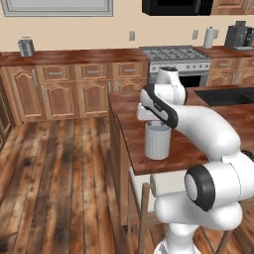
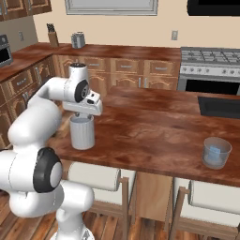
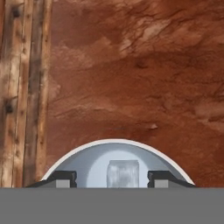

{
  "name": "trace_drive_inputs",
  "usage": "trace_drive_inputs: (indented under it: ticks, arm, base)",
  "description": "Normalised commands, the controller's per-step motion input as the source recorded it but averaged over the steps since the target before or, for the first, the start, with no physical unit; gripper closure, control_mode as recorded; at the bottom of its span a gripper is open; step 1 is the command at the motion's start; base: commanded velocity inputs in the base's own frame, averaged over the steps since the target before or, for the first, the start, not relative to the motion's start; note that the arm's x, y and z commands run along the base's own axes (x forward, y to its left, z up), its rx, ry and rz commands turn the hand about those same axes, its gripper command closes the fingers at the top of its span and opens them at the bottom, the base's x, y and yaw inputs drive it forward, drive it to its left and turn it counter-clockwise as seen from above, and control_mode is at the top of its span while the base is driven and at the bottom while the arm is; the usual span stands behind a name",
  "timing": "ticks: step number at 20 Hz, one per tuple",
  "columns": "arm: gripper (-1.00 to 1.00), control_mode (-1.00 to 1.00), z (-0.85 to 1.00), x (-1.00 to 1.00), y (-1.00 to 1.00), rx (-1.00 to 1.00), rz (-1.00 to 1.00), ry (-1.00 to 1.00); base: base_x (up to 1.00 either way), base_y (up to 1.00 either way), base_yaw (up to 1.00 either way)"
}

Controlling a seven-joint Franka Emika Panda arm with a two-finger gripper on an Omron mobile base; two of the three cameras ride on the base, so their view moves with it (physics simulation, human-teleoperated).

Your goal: There are four ice cubes in the ice bowl. Place two ice cubes in each glass of water.

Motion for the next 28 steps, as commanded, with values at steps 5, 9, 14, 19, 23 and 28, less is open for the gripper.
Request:
trace_drive_inputs:
  ticks: [5, 9, 14, 19, 23, 28]
  arm:
    - [1.0, -1.0, 0.0, -0.01, 0.11, -0.02, 0.0, -0.02]
    - [1.0, -1.0, 0.08, -0.02, 0.0, 0.0, 0.0, -0.09]
    - [1.0, -1.0, 0.43, -0.4, -0.27, 0.02, 0.0, -0.15]
    - [1.0, -1.0, 0.2, -1.0, -0.6, 0.03, 0.0, -0.18]
    - [1.0, -1.0, 0.03, -1.0, -0.22, 0.0, 0.0, -0.1]
    - [-1.0, -1.0, 0.0, -0.95, 0.11, -0.05, 0.0, 0.0]
  base:
    - [0.0, 0.0, 0.0]
    - [0.0, 0.0, 0.0]
    - [0.0, 0.0, 0.0]
    - [0.0, 0.0, 0.0]
    - [0.0, 0.0, 0.0]
    - [0.0, 0.0, 0.0]
